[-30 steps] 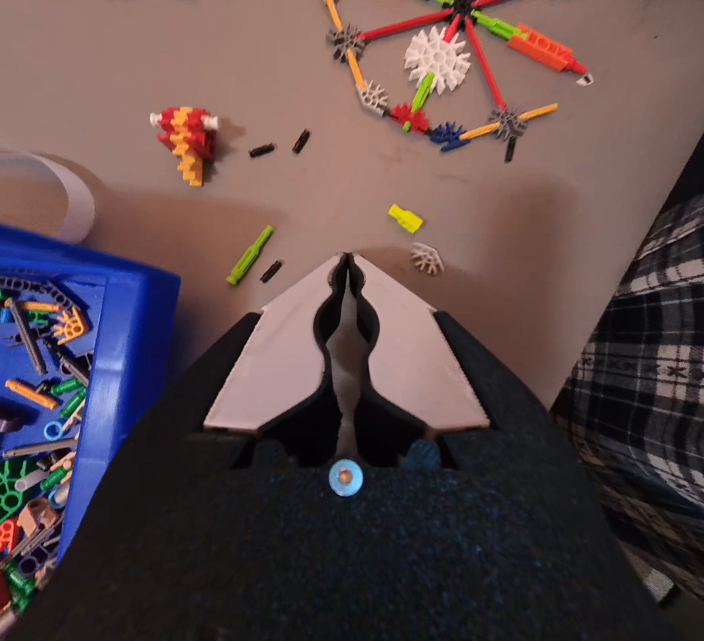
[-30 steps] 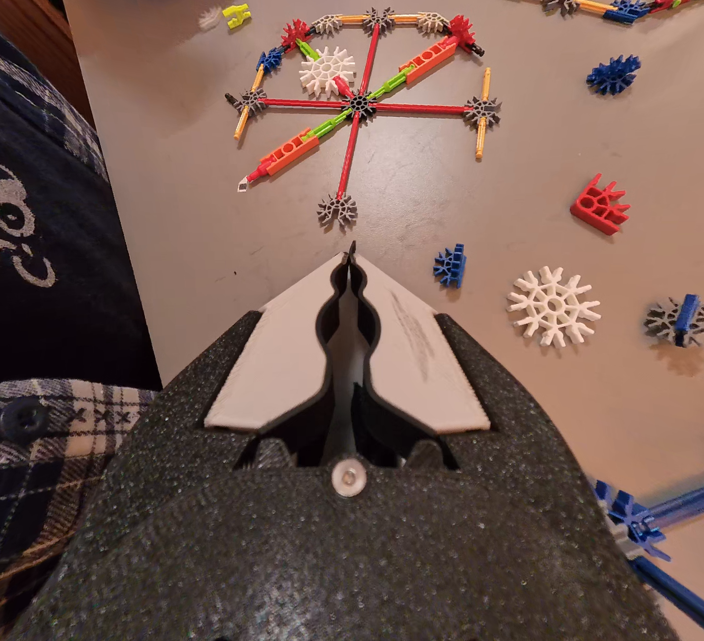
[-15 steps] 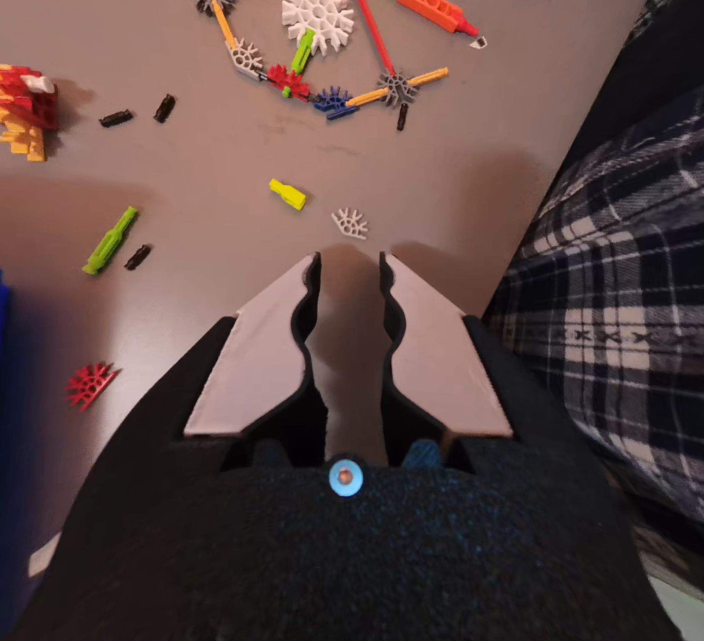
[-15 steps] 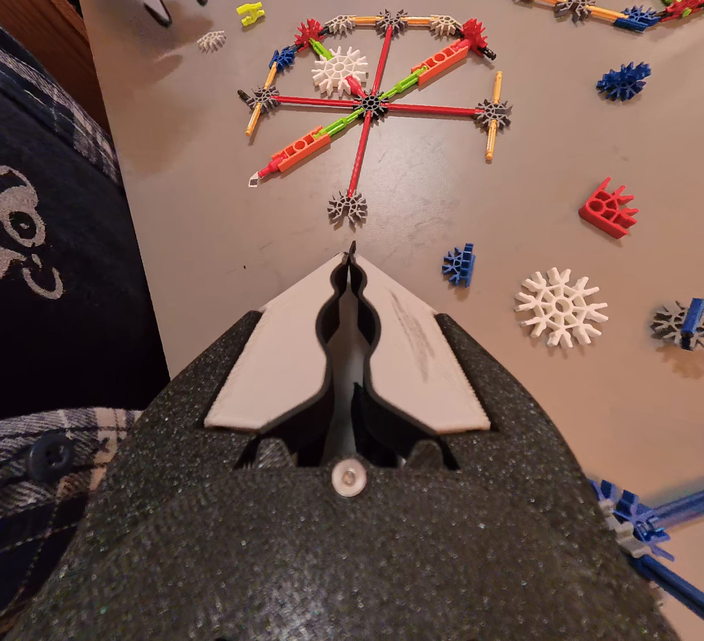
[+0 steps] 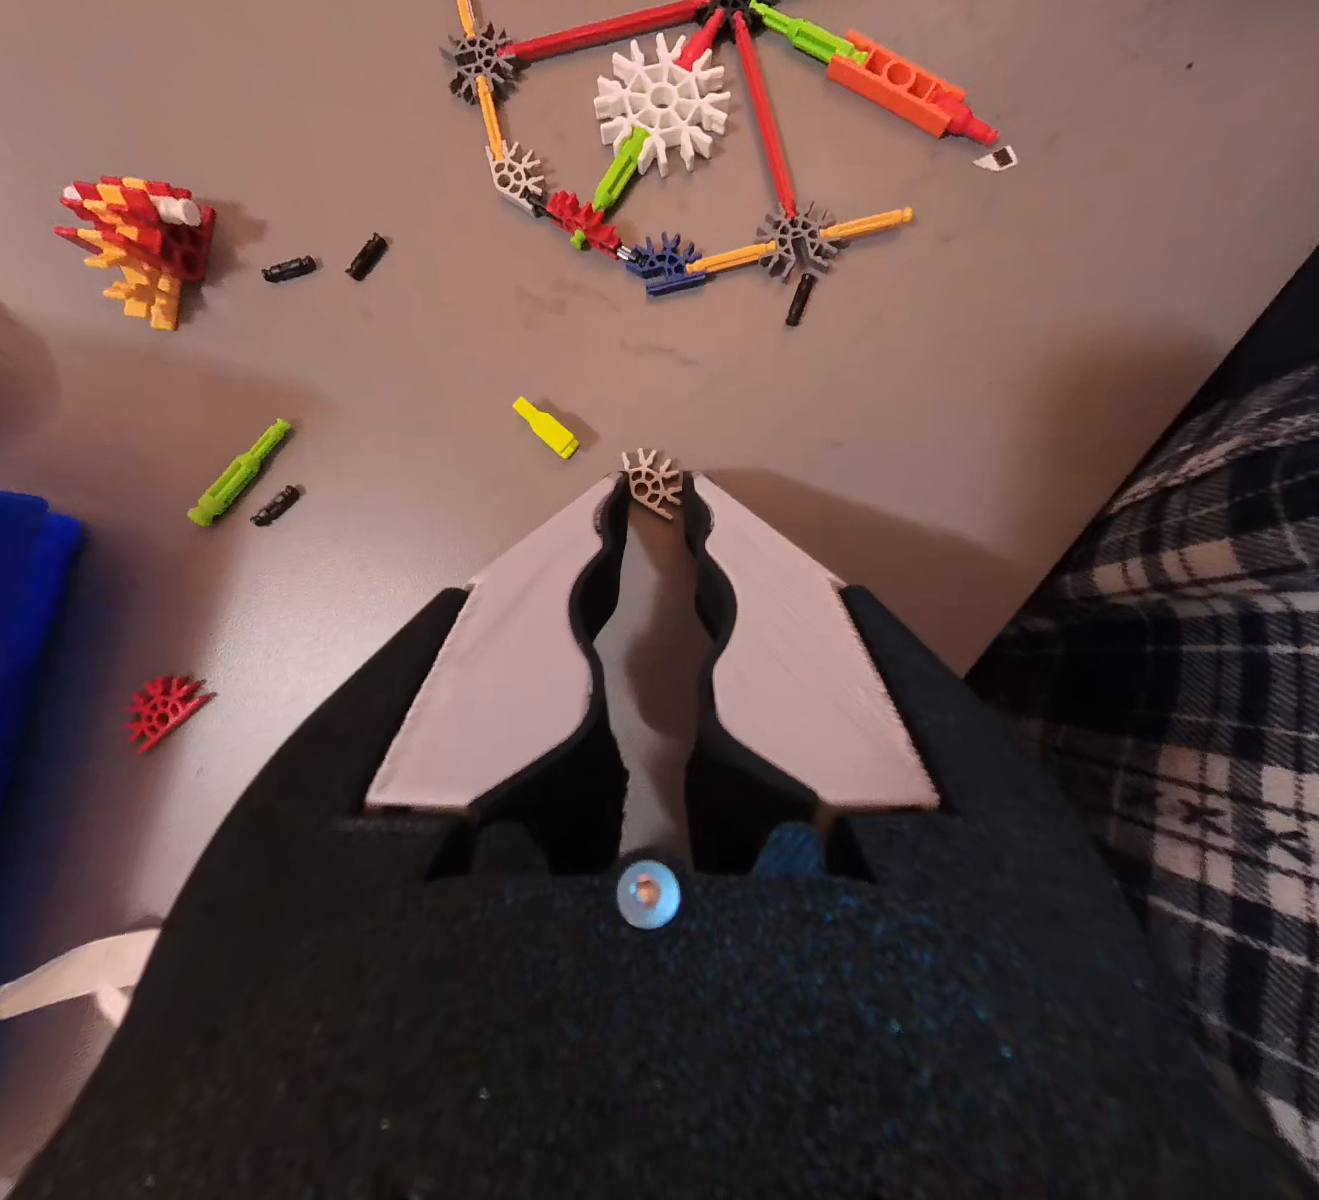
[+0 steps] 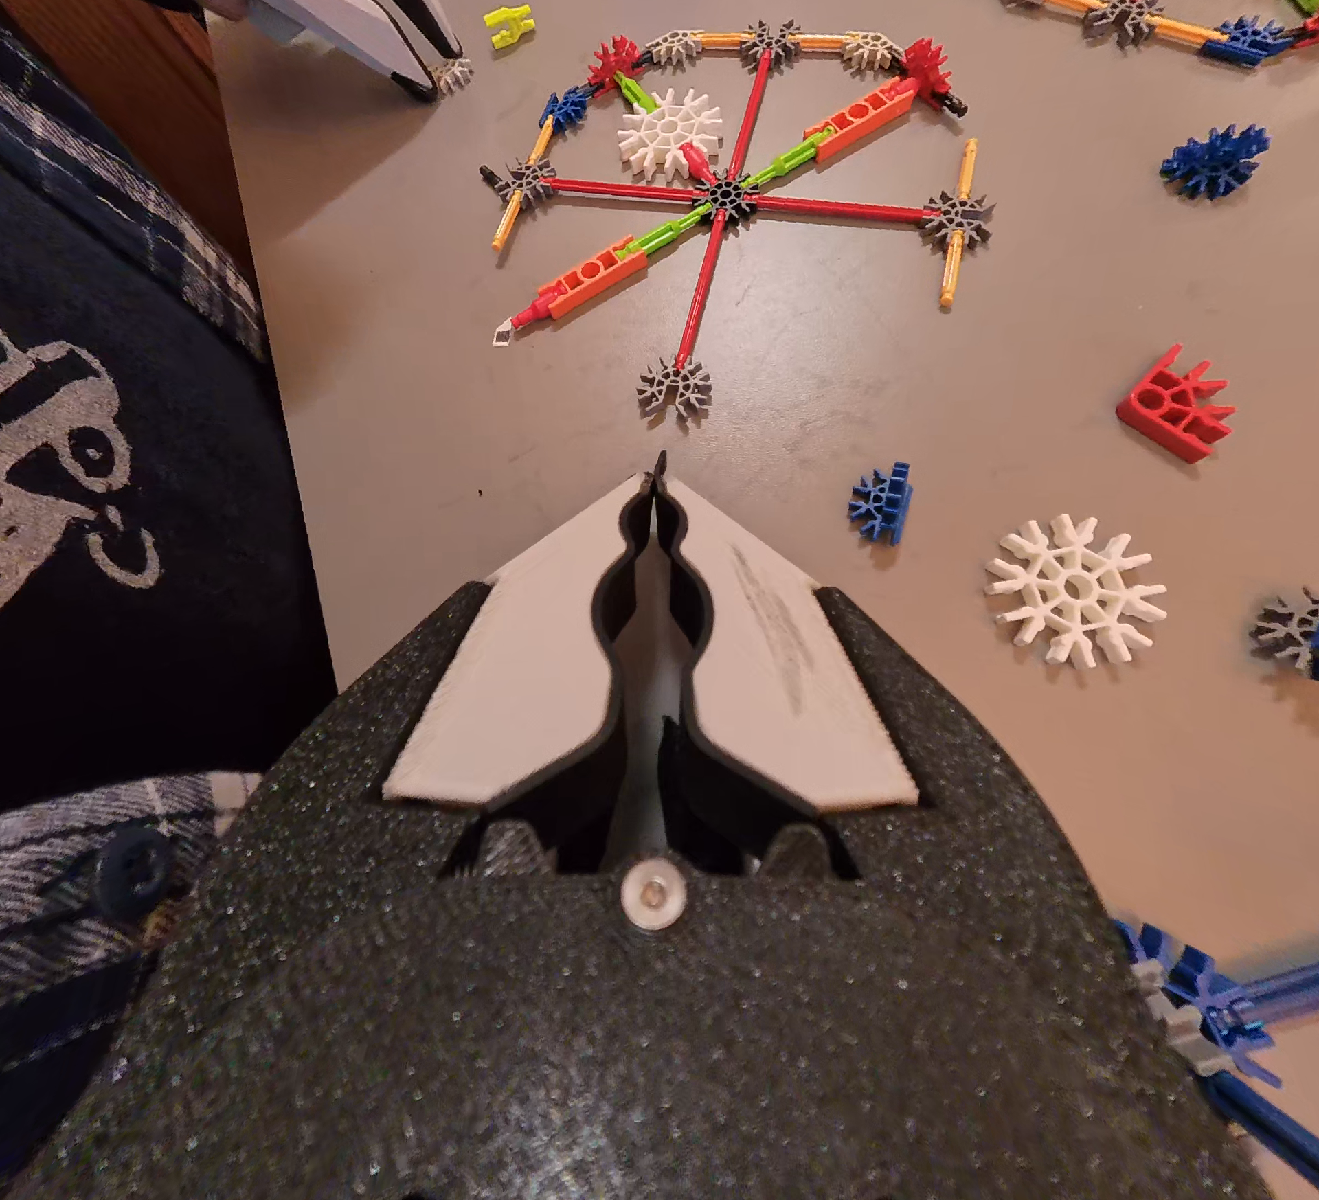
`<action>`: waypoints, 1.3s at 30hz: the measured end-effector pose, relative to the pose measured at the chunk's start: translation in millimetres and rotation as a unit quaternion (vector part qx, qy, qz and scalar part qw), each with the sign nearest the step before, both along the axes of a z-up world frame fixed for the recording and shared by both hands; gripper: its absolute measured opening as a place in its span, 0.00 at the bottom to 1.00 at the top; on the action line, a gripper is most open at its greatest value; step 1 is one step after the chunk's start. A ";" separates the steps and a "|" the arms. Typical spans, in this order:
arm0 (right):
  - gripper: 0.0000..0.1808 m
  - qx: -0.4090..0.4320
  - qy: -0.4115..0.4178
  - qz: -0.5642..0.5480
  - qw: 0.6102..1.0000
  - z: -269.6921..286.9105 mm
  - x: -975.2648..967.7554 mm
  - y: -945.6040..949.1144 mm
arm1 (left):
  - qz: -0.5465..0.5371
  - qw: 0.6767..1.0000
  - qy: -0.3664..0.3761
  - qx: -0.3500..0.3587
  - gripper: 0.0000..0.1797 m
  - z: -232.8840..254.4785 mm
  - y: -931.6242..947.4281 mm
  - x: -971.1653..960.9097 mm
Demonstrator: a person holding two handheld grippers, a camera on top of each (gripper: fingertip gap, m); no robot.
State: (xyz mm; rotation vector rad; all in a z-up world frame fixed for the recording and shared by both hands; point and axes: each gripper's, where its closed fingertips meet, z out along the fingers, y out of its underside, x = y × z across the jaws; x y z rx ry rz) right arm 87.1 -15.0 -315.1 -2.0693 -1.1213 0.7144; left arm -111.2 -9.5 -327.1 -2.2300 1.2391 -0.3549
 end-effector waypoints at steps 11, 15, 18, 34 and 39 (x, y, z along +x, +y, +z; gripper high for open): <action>0.01 0.014 0.010 -0.014 1.000 5.1 3.6 -0.8 | -0.301 0.951 0.008 0.069 0.07 39.8 27.6 128.2; 0.05 0.017 0.039 -0.057 0.997 14.3 9.7 7.0 | -0.434 0.898 0.029 0.071 0.07 24.0 27.4 170.4; 0.06 0.026 0.034 -0.081 0.996 16.7 15.0 11.4 | -0.494 0.866 0.044 0.067 0.07 10.7 29.0 188.2; 0.16 0.082 -0.080 -0.036 0.993 0.8 -2.1 36.8 | -0.541 0.838 0.031 0.059 0.07 8.1 47.2 182.2; 0.17 0.070 -0.097 -0.031 0.992 -4.6 -5.3 45.3 | -0.567 0.820 0.045 0.067 0.07 0.0 44.9 178.7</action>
